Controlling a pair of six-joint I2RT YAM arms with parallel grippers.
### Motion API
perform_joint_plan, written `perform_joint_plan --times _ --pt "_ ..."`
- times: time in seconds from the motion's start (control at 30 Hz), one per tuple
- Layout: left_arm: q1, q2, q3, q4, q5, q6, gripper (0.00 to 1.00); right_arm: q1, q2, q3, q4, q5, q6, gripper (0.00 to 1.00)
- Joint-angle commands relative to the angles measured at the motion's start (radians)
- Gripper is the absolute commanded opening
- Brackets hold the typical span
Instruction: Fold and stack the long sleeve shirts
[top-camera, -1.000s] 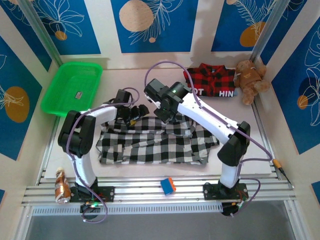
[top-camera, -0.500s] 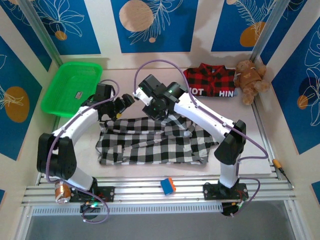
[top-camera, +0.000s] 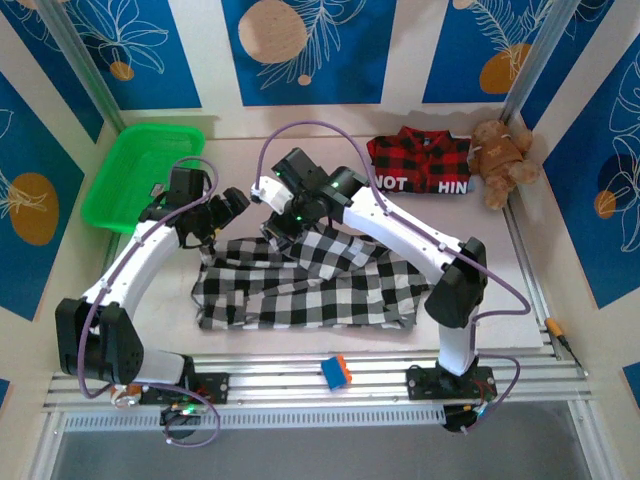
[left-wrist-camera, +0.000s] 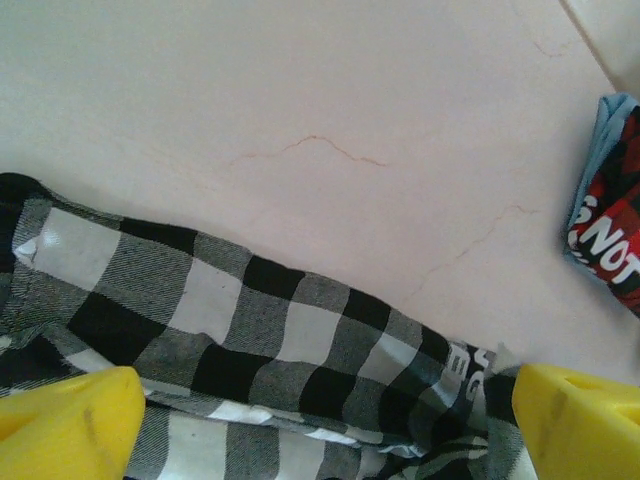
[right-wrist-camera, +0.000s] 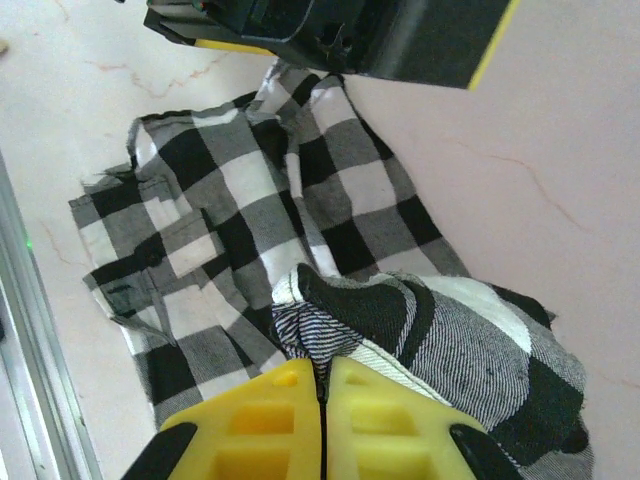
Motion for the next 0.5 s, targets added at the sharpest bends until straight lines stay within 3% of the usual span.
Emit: perform_joint_plan --times 0.0,0.23,0.33,0.47 --pt "0.007 -0.022 0.013 -0.048 -0.026 0.039 0.95 -0.018 0.044 -0.028 0.025 -0.109 0.013 0.09" --pt "0.007 -0.04 -0.033 -0.059 -0.063 0.058 0.95 -0.028 0.147 0.02 0.046 -0.187 0.055 0.16" --pt "0.007 -0.035 -0.037 -0.061 -0.074 0.074 0.95 -0.029 0.204 0.064 0.032 -0.189 0.089 0.37" --pt "0.006 -0.02 -0.032 -0.078 -0.093 0.127 0.95 -0.073 0.231 0.138 0.019 -0.14 0.24 0.55"
